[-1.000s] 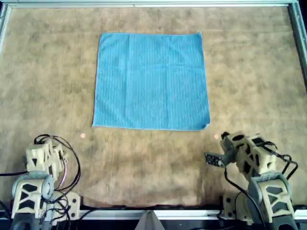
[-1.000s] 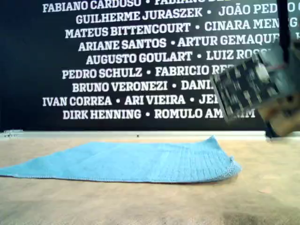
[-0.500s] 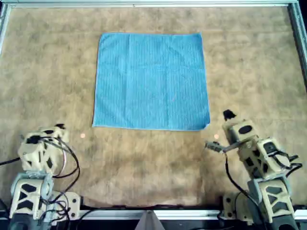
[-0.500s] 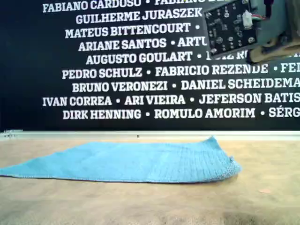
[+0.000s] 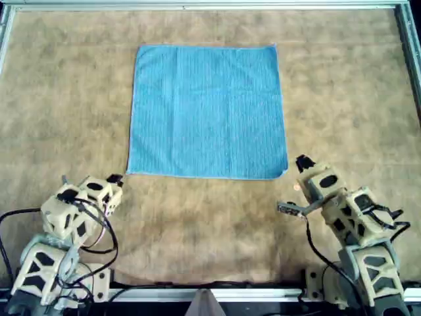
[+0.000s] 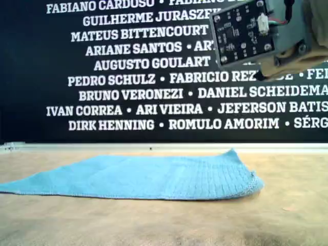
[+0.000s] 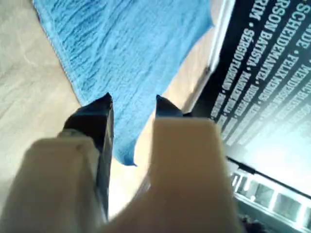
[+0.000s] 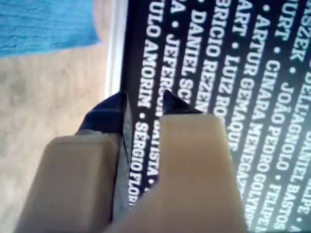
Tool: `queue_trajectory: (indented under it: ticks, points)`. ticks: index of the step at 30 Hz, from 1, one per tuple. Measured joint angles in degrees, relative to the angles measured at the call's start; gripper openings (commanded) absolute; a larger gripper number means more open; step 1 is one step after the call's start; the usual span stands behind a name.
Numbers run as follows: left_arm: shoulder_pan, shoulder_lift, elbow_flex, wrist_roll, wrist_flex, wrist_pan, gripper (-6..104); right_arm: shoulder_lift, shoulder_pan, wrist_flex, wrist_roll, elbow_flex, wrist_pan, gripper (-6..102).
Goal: Fold a cloth
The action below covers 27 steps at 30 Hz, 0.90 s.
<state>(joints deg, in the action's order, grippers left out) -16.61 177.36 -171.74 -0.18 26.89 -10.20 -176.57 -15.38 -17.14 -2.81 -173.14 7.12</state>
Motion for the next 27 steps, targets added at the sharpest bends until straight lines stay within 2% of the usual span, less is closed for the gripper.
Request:
queue_trajectory:
  ticks: [4,8,12,14,17,20,27]
  points:
    - [0.0,-5.2,3.3,1.8,-0.1,0.0,33,4.0,0.0,-0.2,-0.26,2.5,-0.1,29]
    - [0.0,-19.8,11.3,1.9,-0.4,0.0,36,16.1,-0.1,-0.2,-0.26,6.5,0.1,29]
    - [0.0,-40.4,23.0,1.8,-0.4,-0.2,53,31.8,0.0,-0.2,-0.26,15.2,0.1,30]
    - [0.0,-49.7,27.6,1.8,-0.4,-0.2,63,39.0,-0.5,-0.2,-0.26,18.3,0.1,34]
    - [0.0,-57.7,30.7,2.0,-0.4,-0.3,71,47.1,-1.7,-0.2,-0.35,20.3,0.1,40]
    - [0.0,-58.9,30.8,2.0,-0.4,-0.2,73,50.4,-1.6,-0.4,-0.44,20.3,0.1,43]
    - [0.0,-60.5,30.8,2.0,-0.4,0.0,73,52.1,-1.4,-5.4,-0.44,20.4,0.0,44]
